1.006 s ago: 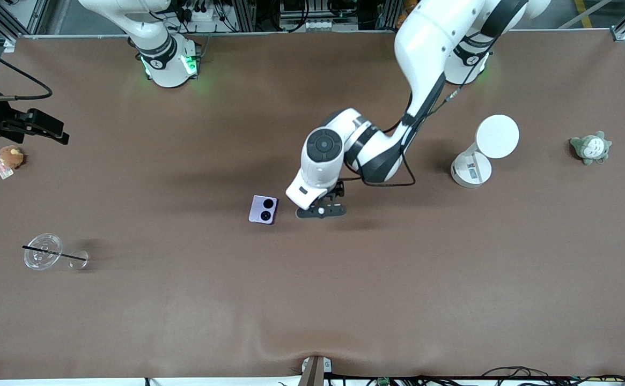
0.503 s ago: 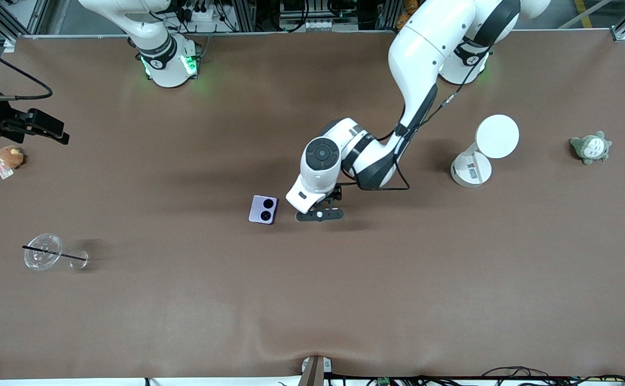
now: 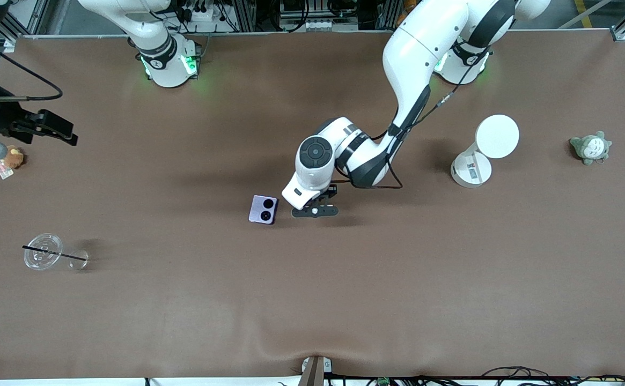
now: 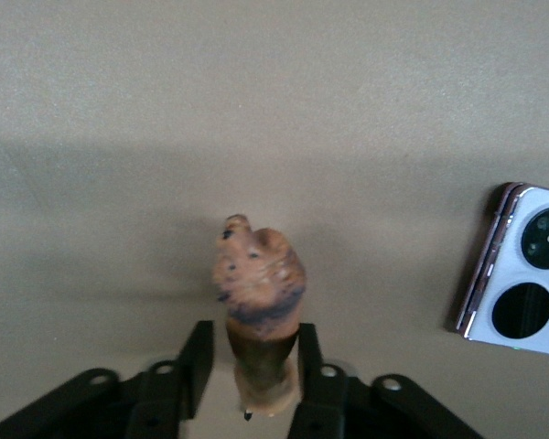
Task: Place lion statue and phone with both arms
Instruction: 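Lower the left gripper and close it on the lion statue, then lift the statue with the left gripper while the right gripper reaches the phone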
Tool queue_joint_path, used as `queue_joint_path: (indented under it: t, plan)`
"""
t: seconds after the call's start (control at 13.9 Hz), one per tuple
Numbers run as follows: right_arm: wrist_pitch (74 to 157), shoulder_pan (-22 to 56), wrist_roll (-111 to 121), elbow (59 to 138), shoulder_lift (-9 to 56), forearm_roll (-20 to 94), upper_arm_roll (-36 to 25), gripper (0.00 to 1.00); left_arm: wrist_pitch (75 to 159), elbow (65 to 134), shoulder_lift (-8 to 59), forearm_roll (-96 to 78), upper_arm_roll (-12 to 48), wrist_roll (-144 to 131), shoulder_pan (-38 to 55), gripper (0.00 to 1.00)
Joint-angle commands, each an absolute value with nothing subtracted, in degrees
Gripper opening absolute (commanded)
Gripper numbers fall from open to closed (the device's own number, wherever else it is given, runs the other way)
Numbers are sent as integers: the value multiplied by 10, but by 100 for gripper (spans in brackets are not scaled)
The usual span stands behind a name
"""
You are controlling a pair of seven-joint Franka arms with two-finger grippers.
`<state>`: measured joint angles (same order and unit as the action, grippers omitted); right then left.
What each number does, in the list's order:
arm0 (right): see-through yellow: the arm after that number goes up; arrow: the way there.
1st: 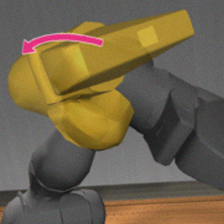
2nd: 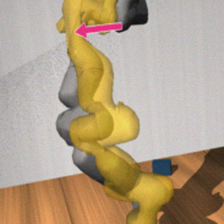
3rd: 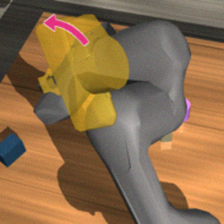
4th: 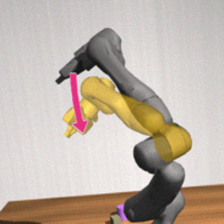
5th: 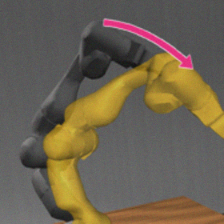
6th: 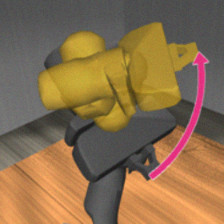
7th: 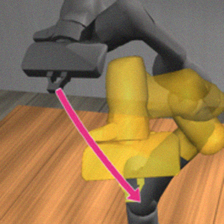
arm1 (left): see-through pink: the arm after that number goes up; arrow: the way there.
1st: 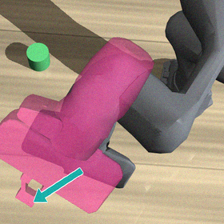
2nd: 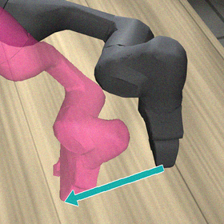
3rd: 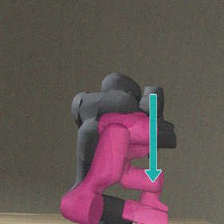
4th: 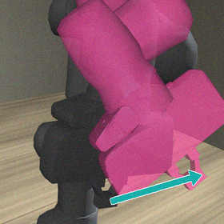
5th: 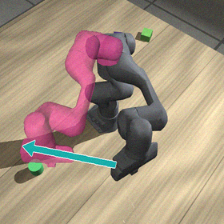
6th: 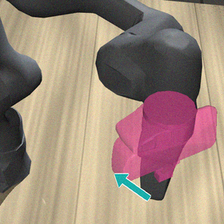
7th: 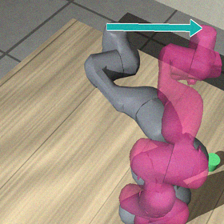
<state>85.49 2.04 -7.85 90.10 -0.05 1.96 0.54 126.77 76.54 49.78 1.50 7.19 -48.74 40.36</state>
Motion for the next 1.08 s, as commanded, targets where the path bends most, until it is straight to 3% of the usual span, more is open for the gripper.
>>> queue_joint_path:
  t: [0.0, 0.07, 0.36, 1.01]
  plan:
    - [858, 45, -117, 901, 3, 17, 6, 100, 1267, 756, 501, 29, 69, -497, 407, 7]
    - [858, 51, -118, 902, 6, 17, 6, 100, 1267, 756, 497, 29, 69, -496, 404, 0]
    - [865, 83, -118, 904, 32, 21, 6, 100, 1201, 789, 433, 30, 69, -491, 367, 0]
    - [1013, 217, -258, 917, 157, 20, 6, 100, 1296, 1180, 163, 62, 76, -335, 230, 0]
